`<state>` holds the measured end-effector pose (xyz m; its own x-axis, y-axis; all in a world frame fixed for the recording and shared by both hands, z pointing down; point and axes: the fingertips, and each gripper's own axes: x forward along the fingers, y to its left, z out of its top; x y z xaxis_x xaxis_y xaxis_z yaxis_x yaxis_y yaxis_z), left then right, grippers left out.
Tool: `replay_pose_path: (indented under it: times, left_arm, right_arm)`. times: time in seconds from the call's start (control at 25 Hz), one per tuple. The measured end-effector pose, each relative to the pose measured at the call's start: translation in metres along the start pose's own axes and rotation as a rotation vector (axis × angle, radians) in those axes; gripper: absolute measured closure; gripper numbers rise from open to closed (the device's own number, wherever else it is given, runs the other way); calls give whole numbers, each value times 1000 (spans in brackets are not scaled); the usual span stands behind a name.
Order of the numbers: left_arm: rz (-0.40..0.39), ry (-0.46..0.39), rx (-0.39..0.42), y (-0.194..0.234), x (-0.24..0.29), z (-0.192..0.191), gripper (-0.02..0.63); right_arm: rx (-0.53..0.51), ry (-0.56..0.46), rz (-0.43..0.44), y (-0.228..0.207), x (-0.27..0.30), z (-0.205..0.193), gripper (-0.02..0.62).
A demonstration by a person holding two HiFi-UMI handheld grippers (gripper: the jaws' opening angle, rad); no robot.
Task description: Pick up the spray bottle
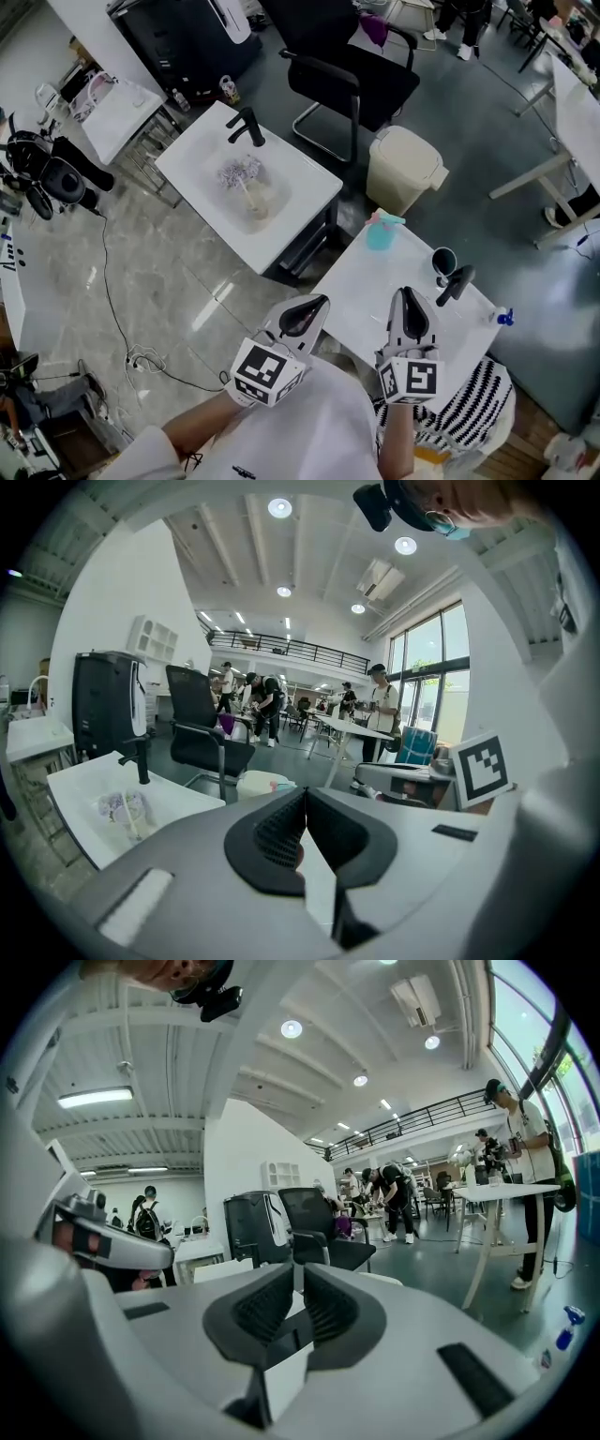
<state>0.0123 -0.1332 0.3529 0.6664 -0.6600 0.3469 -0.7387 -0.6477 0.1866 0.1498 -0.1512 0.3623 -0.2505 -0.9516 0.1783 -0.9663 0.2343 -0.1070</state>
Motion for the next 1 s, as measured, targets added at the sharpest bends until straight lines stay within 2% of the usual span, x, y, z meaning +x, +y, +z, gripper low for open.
replay_pose_path:
  times: [0.28, 0.52, 0.8, 1.0]
  left_arm:
    - [-17, 19, -4, 22, 26, 3, 600]
    - [-32, 27, -19, 44, 48, 5, 601]
    - [-66, 45, -35, 57, 74, 3, 601]
    - [-97, 88, -31, 62, 100, -13, 601]
  right_arm:
    - [-53, 22, -9, -11, 39, 0, 588]
    - [-134, 68, 80, -16, 76, 8, 578]
    - [-226, 216, 150, -28, 114, 0, 502]
    - [-342, 345, 269, -33, 142, -20, 480]
